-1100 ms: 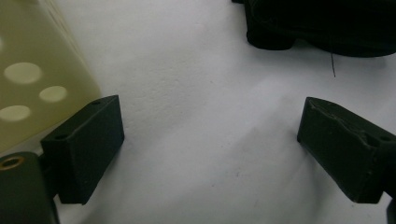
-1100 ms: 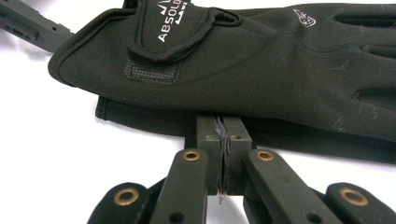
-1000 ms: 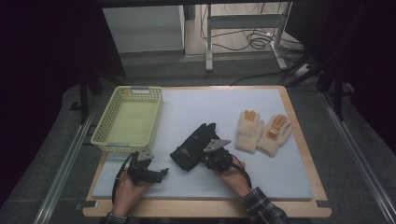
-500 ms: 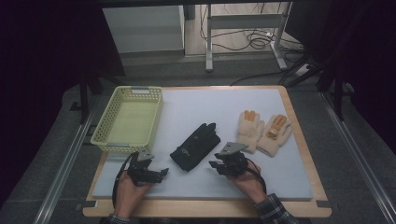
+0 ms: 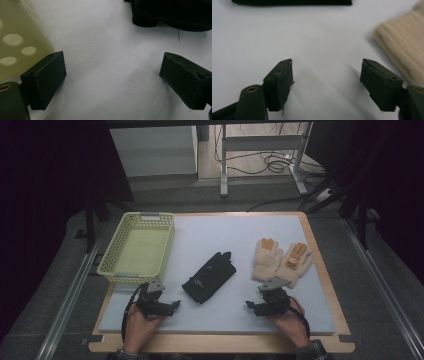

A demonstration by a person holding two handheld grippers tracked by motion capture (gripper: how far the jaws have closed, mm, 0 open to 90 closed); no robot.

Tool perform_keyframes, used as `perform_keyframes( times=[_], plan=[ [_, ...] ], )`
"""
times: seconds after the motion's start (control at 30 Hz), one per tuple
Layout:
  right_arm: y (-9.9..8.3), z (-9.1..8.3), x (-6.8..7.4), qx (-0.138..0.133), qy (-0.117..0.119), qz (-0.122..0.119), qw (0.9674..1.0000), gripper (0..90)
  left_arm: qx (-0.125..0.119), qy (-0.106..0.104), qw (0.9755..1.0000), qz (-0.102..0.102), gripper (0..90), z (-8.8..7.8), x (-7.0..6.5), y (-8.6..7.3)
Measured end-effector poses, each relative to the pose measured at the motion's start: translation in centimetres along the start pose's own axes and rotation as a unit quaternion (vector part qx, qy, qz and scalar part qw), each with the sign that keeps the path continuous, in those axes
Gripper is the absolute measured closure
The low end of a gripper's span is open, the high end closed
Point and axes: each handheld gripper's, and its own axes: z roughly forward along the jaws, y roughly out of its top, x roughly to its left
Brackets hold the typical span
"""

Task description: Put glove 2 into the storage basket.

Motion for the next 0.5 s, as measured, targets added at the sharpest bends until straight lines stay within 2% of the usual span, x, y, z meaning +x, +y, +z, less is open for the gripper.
perform_keyframes(
  times=[0.07,0.23,0.37,0.5],
  plan=[
    [-0.50,-0.07,-0.40,-0.010,-0.002,0.003,0.9999,20.9,0.000,-0.002,1.0000,0.001,6.1,-0.01,0.04,0.00],
    [-0.48,0.04,-0.32,-0.005,-0.010,0.003,0.9999,16.3,0.003,-0.011,0.9999,0.006,3.1,0.04,0.06,0.05],
    [-0.51,0.06,-0.36,-0.006,-0.008,0.006,0.9999,16.3,0.007,-0.011,0.9998,0.011,1.2,0.03,-0.11,0.09],
    [-0.53,0.05,-0.34,-0.007,-0.008,0.006,0.9999,16.3,0.006,-0.027,0.9996,0.011,0.7,-0.27,-0.40,0.40]
  ],
)
